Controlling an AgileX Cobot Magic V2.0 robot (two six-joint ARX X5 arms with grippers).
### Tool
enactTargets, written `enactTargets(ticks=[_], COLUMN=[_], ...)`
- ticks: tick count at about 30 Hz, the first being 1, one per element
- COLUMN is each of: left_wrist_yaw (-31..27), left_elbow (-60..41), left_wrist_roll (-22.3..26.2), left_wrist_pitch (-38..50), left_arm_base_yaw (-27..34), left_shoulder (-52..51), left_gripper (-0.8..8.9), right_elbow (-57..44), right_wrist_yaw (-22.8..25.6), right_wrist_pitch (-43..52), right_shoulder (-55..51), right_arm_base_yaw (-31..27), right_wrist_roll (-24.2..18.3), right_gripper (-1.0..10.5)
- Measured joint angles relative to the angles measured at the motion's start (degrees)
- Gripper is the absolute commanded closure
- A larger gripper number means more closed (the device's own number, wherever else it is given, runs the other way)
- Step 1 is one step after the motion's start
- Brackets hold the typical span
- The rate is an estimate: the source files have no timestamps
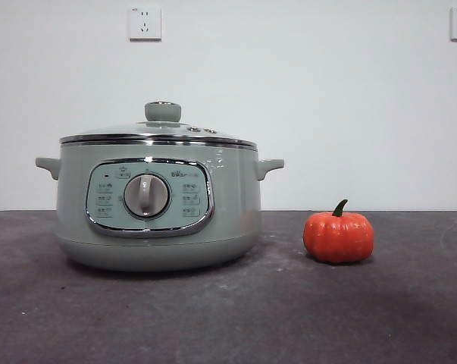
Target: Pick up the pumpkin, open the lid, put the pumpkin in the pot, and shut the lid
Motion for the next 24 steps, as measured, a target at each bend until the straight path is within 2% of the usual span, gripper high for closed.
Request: enactTargets(ticks=[5, 11, 17, 24], left_wrist_yaw=[2.2, 6.9, 12.0, 16.3], left_elbow=[5.2, 12.8, 22.5, 34.4], left_wrist_roll=[0.0, 1.7, 7.3, 16.7], left_wrist_pitch=[-5.9, -11.4, -18.5, -30.3], left_arm_base_yaw=[0.0, 0.0, 0.0, 0.0], left_shoulder=[0.3, 6.0, 15.8, 26.7], left_gripper=[8.22, 8.21, 8.22, 8.22], right_elbow=[9.6, 23.0, 36.0, 46.1], right_wrist_yaw=[-1.6, -10.1, -17.3, -18.0], right_wrist_pitch=[-6.3, -17.0, -30.0, -44.0], right_shoulder=[7.5, 18.8, 29.1, 36.7], right_arm_base_yaw=[0.0, 0.0, 0.0, 0.9], right_wrist_roll=[-1.1, -6.7, -13.4, -21.4], right_gripper=[9.6, 9.6, 9.6, 9.6])
